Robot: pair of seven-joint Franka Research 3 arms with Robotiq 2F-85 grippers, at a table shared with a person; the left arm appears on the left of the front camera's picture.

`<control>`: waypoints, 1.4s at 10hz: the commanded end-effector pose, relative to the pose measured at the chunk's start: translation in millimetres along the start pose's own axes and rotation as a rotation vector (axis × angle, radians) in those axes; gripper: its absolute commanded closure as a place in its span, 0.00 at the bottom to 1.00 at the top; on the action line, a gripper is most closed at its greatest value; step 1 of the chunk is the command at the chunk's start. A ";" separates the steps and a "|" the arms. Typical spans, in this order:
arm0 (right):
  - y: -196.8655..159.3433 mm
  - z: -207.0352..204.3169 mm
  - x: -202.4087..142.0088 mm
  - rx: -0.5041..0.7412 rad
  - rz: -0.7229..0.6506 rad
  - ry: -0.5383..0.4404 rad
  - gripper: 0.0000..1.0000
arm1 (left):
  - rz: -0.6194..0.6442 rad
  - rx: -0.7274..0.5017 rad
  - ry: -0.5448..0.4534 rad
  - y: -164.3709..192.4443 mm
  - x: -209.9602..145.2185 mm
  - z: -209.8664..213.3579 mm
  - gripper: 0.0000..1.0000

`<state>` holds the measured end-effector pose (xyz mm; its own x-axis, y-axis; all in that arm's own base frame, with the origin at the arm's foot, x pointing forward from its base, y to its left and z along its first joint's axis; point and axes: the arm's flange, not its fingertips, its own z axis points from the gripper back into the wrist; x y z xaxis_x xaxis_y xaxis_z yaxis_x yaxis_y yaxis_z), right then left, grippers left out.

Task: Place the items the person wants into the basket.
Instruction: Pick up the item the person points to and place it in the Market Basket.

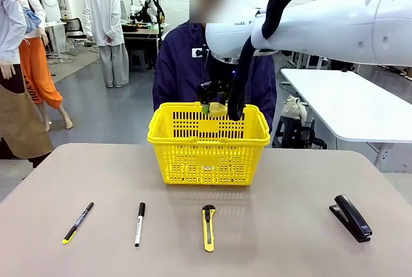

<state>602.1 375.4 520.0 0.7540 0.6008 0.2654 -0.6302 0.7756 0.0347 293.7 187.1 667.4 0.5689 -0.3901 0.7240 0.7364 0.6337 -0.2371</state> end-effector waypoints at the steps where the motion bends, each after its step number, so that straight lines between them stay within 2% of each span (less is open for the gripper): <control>1: -1.9 -27.6 -3.3 0.019 0.041 0.012 0.35 | -0.019 -0.012 -0.015 -0.2 -0.5 2.0 0.00; 4: -4.0 -70.3 -4.5 0.046 0.046 0.069 0.35 | -0.019 -0.012 -0.015 -0.2 -0.5 2.0 0.00; 7: -6.7 -87.2 -5.4 0.048 0.037 0.106 0.35 | -0.019 -0.012 -0.015 -0.2 -0.5 2.0 0.00; 8: -5.9 -84.7 -4.3 0.047 0.057 0.092 0.00 | -0.019 -0.012 -0.015 -0.2 -0.5 2.0 0.00; 14: -0.5 -61.8 0.3 0.031 0.064 0.082 0.00 | -0.019 -0.012 -0.015 -0.2 -0.5 2.0 0.00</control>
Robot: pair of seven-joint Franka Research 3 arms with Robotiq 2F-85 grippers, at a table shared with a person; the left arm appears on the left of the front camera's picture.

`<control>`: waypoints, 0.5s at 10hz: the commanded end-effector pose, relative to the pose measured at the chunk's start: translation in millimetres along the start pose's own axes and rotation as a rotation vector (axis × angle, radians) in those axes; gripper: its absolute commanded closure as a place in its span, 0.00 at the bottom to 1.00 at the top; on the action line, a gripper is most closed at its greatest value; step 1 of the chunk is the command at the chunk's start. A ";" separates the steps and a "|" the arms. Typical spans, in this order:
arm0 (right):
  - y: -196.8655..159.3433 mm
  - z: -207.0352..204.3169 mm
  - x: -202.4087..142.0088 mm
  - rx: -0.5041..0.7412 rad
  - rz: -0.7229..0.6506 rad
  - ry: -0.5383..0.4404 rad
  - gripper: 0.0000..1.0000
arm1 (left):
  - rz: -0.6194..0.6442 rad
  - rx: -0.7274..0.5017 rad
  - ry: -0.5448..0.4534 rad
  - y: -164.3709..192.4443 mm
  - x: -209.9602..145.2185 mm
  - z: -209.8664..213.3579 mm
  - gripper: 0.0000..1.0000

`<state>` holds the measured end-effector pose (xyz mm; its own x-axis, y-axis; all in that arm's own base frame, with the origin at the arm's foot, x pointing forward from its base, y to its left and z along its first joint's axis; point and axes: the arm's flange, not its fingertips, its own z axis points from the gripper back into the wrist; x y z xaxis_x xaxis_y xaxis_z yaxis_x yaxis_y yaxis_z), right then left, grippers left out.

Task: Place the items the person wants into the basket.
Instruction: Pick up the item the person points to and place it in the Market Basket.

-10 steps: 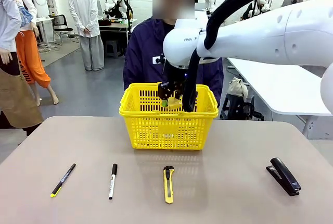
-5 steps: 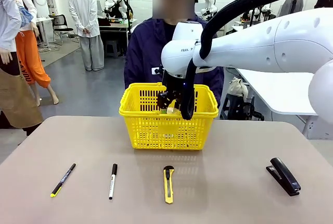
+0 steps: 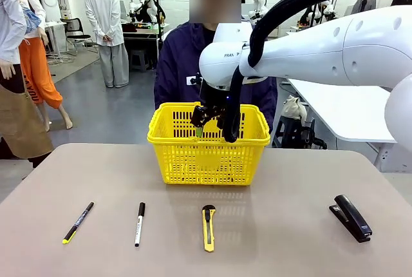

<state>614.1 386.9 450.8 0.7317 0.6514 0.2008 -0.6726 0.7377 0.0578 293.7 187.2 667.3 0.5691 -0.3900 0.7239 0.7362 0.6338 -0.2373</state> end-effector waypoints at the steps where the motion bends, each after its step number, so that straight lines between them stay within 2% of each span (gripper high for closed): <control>1: 3.8 16.3 1.9 -0.006 0.019 0.012 0.00 | -0.020 -0.012 -0.015 -0.3 -0.4 2.0 0.00; 3: 11.6 47.6 -8.9 0.018 -0.029 0.084 0.00 | -0.020 -0.012 -0.015 -0.3 -0.4 2.0 0.00; 5: 25.1 117.6 -62.5 0.027 -0.049 0.112 0.00 | -0.020 -0.012 -0.015 -0.3 -0.4 2.0 0.00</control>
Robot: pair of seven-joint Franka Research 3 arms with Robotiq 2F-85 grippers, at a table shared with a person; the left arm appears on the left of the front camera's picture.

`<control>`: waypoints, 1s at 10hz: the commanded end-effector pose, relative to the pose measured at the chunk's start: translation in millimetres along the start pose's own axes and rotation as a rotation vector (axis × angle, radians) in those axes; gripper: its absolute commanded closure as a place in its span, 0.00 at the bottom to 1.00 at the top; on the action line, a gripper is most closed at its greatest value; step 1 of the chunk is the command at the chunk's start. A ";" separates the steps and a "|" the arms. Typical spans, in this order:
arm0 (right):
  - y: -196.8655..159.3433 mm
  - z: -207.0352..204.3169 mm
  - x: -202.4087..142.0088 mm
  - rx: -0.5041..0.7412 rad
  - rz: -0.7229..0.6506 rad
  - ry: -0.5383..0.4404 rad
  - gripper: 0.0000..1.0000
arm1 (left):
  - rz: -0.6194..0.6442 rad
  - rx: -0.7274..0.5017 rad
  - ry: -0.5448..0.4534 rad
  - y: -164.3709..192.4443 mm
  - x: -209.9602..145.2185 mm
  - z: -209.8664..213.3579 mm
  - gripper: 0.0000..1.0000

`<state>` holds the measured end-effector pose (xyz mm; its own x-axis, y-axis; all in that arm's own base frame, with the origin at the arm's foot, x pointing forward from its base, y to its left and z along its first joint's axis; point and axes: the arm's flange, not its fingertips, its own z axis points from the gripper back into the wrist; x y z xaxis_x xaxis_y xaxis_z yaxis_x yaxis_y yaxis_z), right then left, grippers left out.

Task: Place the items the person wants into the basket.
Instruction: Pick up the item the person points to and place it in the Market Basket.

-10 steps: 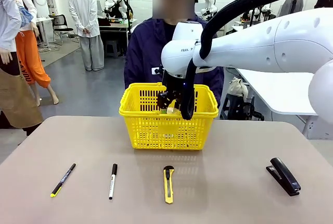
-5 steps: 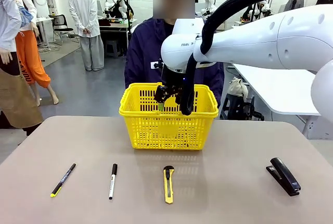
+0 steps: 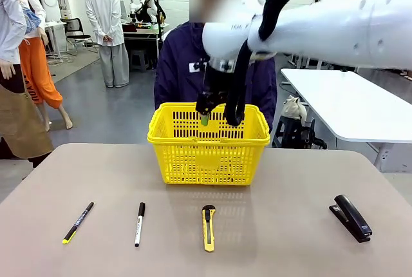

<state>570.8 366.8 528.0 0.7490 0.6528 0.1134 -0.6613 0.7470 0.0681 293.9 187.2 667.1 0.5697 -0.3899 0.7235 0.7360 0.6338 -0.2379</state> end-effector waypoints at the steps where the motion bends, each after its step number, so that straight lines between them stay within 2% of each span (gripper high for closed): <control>1: 11.9 57.3 -79.6 -0.016 -0.041 0.020 0.00 | -0.020 -0.012 -0.015 -0.5 -0.4 2.2 0.00; 3: 12.1 87.9 -164.4 -0.061 -0.106 -0.047 0.00 | -0.020 -0.012 -0.015 -0.5 -0.4 2.2 0.00; 4: 6.8 88.3 -190.7 -0.061 -0.139 -0.062 0.00 | -0.020 -0.012 -0.015 -0.5 -0.4 2.2 0.00; 5: -0.8 81.4 -209.1 -0.091 -0.107 -0.048 0.00 | -0.020 -0.012 -0.015 -0.5 -0.4 2.2 0.00; 8: -22.7 66.2 -247.2 -0.096 -0.179 -0.071 0.00 | -0.020 -0.012 -0.015 -0.5 -0.4 2.2 0.00; 9: -27.7 64.5 -248.6 -0.095 -0.215 -0.055 0.00 | -0.020 -0.012 -0.015 -0.5 -0.4 2.2 0.00; 10: -21.5 73.8 -240.4 -0.106 -0.183 -0.042 0.00 | -0.020 -0.012 -0.015 -0.5 -0.4 2.2 0.00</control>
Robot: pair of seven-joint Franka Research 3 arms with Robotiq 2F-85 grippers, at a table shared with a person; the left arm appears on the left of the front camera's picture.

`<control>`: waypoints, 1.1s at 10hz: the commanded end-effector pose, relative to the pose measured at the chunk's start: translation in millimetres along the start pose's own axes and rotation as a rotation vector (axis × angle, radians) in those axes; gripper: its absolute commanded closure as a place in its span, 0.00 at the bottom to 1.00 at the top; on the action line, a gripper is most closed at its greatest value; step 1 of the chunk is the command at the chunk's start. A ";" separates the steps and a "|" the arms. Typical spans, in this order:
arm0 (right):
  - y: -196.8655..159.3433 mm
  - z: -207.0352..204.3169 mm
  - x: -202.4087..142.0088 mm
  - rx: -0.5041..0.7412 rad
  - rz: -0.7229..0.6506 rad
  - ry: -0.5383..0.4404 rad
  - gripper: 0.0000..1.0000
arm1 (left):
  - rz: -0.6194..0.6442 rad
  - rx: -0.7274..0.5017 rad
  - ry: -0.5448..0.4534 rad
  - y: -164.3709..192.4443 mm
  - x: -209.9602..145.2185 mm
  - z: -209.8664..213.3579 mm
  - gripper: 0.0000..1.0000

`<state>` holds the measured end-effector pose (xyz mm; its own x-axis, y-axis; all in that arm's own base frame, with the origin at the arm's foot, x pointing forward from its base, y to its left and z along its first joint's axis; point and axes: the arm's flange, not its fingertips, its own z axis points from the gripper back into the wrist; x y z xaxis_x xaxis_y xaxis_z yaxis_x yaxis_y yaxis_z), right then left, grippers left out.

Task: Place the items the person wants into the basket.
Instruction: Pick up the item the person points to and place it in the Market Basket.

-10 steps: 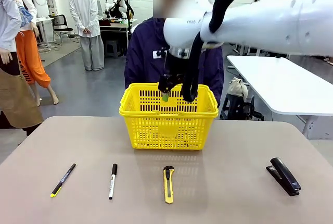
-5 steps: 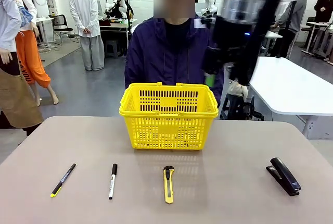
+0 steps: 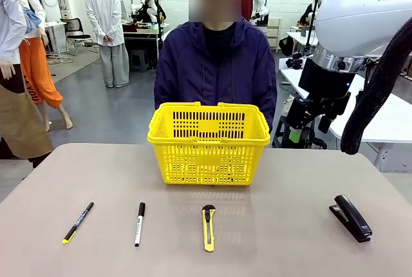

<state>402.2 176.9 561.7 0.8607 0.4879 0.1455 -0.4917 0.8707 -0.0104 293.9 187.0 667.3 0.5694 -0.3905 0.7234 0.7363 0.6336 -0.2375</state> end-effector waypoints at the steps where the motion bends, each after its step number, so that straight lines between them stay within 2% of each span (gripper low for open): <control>1: 6.6 10.2 5.1 -0.001 0.015 -0.005 0.00 | -0.020 -0.012 -0.015 -0.4 -0.7 2.2 0.00; 11: 6.6 10.2 5.1 -0.001 0.015 -0.005 0.00 | -0.020 -0.012 -0.015 -0.4 -0.7 2.2 0.00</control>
<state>401.8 183.1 571.3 0.8526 0.4974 0.1601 -0.5017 0.8649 -0.0158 293.9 187.0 667.3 0.5694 -0.3905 0.7234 0.7363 0.6336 -0.2375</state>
